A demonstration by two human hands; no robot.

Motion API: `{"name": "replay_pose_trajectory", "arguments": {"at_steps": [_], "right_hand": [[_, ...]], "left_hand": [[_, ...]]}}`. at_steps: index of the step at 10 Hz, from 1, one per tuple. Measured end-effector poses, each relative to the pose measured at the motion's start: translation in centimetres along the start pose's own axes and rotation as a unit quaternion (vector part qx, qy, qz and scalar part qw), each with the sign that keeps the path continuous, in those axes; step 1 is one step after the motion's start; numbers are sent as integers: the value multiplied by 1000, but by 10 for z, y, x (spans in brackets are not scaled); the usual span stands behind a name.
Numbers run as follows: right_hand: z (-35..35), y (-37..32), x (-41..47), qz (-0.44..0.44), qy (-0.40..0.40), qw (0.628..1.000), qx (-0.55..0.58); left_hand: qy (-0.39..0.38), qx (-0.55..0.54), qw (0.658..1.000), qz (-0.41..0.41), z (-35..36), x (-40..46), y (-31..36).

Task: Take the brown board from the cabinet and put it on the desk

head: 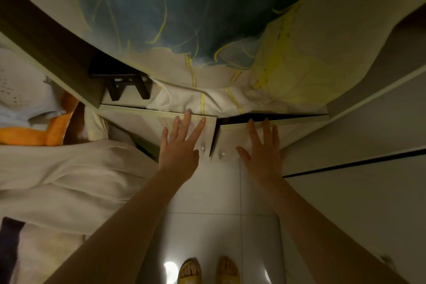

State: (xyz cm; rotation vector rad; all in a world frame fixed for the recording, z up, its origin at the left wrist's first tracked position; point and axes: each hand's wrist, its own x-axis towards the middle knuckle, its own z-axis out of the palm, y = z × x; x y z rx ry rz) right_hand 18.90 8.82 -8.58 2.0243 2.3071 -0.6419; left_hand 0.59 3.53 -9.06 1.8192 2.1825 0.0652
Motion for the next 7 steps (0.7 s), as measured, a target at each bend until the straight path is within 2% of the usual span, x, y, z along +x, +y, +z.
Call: {"name": "replay_pose_trajectory", "arguments": {"at_steps": [1,4,6,7], "right_hand": [[-1,3,5,-18,-4,1000,3],[-7,-4,15,0,-21,1000,5],[-28,-4,9,0,-81,996,-35],[-36,-2,-13,-38,-78,995,-50]], "left_hand": [[1,-4,1000,-11,-3,12,3],[-4,-17,1000,-23,-3,16,3],[-22,51,998,-37,-17,1,9],[-26,57,998,-29,-24,-25,18]]}}
